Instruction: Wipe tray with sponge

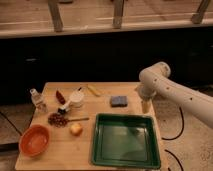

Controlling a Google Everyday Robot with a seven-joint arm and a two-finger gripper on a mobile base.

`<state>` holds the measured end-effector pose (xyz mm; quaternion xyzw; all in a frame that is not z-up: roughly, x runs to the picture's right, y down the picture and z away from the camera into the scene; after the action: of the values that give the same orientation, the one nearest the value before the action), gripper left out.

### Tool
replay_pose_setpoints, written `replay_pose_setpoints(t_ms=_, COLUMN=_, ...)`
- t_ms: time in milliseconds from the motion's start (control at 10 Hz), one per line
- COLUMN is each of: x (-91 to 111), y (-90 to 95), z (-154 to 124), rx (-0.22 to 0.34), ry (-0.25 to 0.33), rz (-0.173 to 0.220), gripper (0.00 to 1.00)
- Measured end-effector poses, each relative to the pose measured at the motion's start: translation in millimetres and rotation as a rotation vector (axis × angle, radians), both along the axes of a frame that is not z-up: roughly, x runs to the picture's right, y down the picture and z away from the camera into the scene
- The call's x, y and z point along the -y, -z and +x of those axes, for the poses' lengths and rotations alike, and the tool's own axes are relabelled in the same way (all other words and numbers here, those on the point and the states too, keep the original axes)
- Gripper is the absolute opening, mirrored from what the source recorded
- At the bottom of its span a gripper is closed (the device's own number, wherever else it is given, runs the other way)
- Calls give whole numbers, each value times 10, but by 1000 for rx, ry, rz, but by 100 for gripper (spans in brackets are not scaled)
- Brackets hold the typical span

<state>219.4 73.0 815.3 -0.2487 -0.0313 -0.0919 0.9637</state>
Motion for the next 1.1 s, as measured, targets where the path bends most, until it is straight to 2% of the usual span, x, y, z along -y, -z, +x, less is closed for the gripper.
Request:
replay_pose_setpoints(t_ms=500, x=6, y=-315, z=-102, rx=36, ry=15, rz=-14, gripper=80)
replay_pose_setpoints(t_ms=1100, x=-38, y=-597, z=-269, rx=90, ry=19, rz=-42, gripper=80)
